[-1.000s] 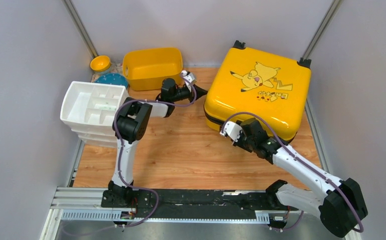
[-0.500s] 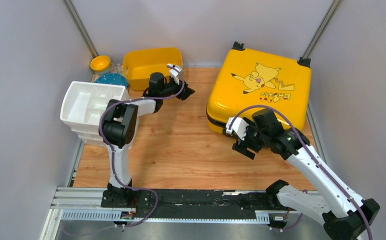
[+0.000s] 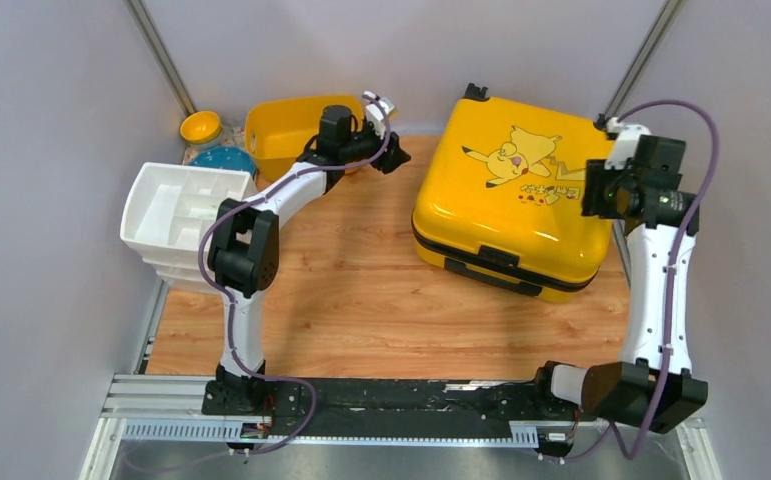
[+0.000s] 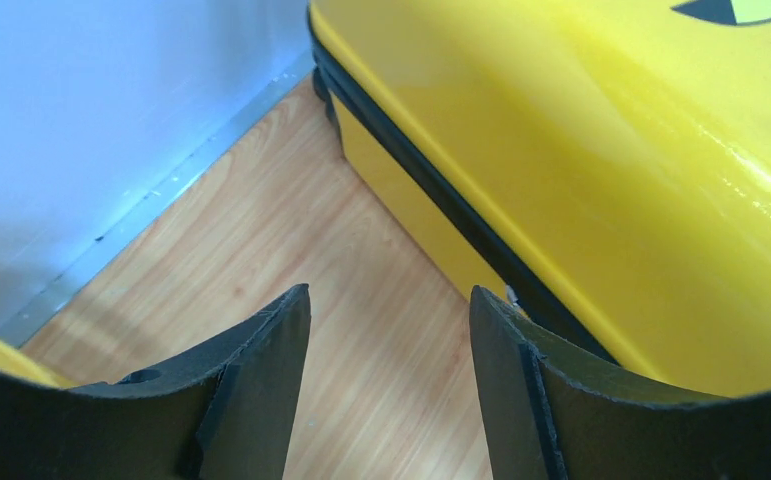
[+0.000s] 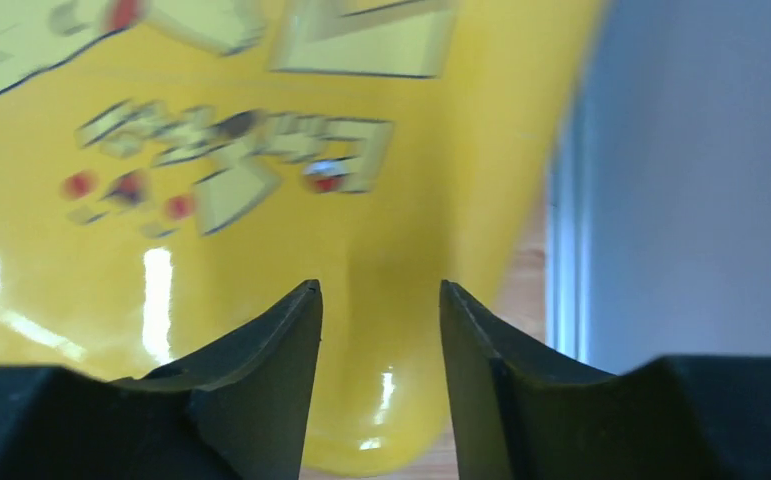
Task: Open, take out, and arrange the luggage
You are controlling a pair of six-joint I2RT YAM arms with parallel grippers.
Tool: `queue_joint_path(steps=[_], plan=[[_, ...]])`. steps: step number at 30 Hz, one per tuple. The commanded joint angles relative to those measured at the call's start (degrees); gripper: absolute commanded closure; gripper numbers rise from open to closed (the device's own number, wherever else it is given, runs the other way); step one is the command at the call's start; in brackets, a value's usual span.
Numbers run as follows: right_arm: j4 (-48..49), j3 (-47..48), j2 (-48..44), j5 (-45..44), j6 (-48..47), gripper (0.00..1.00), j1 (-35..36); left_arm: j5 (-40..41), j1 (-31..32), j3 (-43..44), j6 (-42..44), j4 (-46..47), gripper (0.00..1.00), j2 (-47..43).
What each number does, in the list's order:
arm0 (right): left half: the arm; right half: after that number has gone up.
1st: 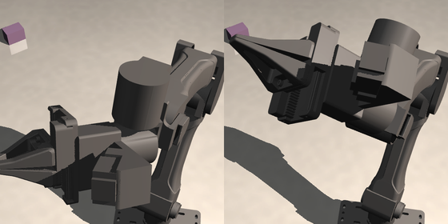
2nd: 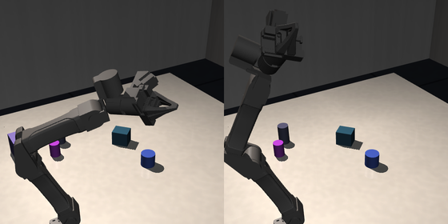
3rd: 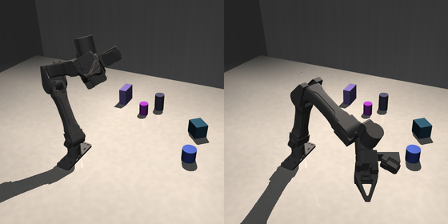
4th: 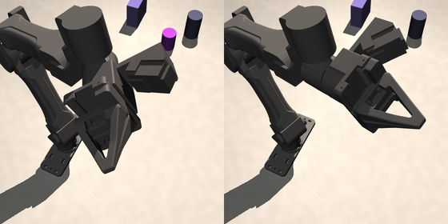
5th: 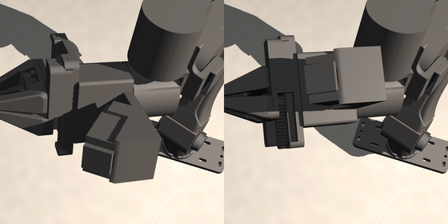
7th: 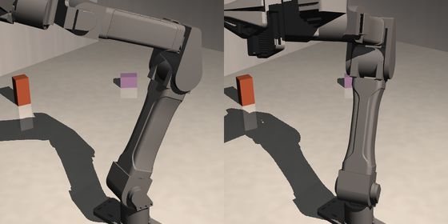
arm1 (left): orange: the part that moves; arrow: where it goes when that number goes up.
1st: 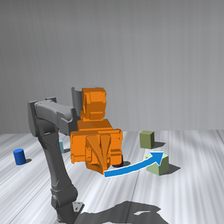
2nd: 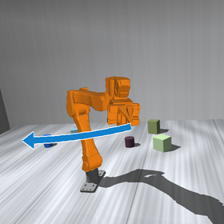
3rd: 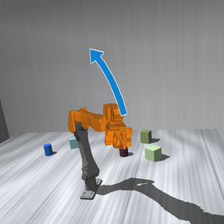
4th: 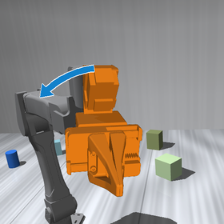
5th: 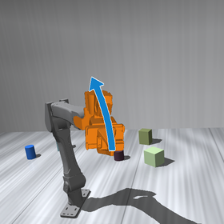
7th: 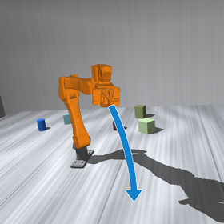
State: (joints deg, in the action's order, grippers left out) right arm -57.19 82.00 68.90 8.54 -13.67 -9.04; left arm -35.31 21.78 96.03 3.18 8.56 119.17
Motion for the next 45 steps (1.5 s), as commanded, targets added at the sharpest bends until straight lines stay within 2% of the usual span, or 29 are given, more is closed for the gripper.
queue_joint_path(steps=[1,3,6,10,14,18,22,26,29,33,39,42,44,45], plan=[[1.4,6.6,3.7,-12.5,2.6,0.55,-9.8,3.0,2.5,2.7,4.5,-7.0,0.32,2.9],[4.3,6.4,5.6,-16.2,0.9,0.59,-14.2,4.3,3.4,2.8,5.7,-7.4,0.32,3.3],[6.4,7.3,11.1,-16.8,-1.9,0.66,-18.0,3.6,3.7,3.2,4.1,-7.0,0.32,4.3],[12.0,7.3,19.4,-16.0,-5.2,0.69,-19.2,1.0,4.1,1.9,3.1,-6.5,0.34,3.9],[18.6,6.9,25.6,-9.9,-8.5,0.70,-19.3,-0.6,5.3,-2.4,6.0,-4.4,0.35,1.2],[18.1,12.7,35.3,-3.5,-8.5,0.73,-18.9,-1.6,6.6,-3.2,9.5,-5.9,0.36,0.2],[18.7,15.6,40.0,2.2,-9.7,0.75,-18.4,-4.0,9.1,-4.7,12.9,-7.0,0.37,-0.7],[21.1,16.4,41.9,8.9,-11.8,0.75,-16.6,-6.1,12.1,-8.4,16.1,-6.6,0.38,-3.7],[17.1,19.2,44.0,10.6,-15.0,0.74,-14.2,-8.0,15.2,-12.8,17.1,-5.7,0.39,-7.6],[16.8,18.7,44.1,15.8,-17.3,0.74,-10.7,-8.5,18.6,-20.1,19.4,-4.1,0.40,-14.7],[17.1,20.1,46.5,20.4,-20.2,0.73,-4.3,-7.8,20.6,-29.0,18.6,-2.7,0.40,-20.6],[19.7,23.0,48.8,20.8,-18.3,0.72,-0.6,-6.4,21.4,-32.0,18.6,-2.0,0.40,-22.5],[20.4,26.2,50.3,18.1,-15.7,0.69,0.8,-6.1,22.4,-32.6,18.4,-2.0,0.40,-22.8],[20.7,30.3,51.4,17.1,-11.6,0.63,1.0,-5.0,22.8,-32.4,18.1,-1.9,0.40,-22.5]])
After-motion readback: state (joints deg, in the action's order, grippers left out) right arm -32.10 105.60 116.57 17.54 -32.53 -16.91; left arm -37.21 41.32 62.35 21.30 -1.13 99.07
